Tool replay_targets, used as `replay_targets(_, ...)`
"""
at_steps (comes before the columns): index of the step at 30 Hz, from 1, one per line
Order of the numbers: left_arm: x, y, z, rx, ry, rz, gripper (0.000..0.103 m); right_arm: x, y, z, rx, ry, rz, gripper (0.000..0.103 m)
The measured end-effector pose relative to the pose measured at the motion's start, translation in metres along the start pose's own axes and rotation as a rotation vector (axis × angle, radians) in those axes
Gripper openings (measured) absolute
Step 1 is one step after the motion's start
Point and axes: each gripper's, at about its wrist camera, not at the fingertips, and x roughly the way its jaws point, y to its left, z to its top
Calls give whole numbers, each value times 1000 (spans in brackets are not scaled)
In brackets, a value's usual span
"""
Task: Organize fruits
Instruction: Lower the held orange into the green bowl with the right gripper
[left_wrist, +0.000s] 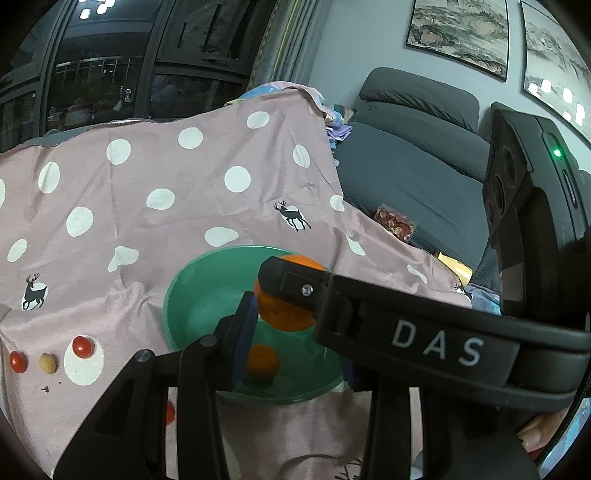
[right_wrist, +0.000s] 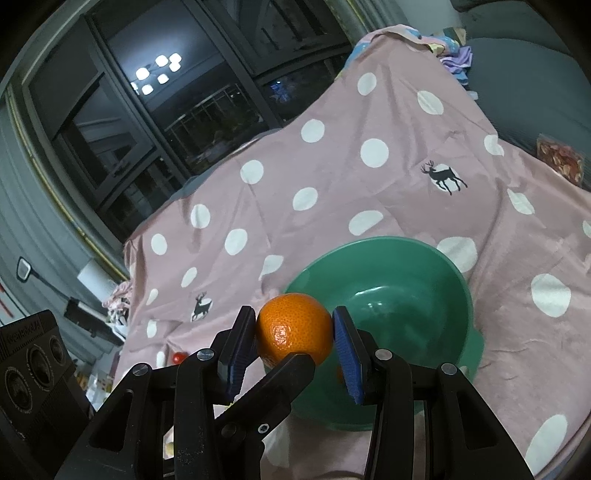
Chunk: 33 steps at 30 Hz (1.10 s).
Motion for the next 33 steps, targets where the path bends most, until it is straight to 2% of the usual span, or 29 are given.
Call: replay_targets(33, 38, -12, -2, -10, 77, -73, 40, 6, -33, 1, 69, 32, -97, 45)
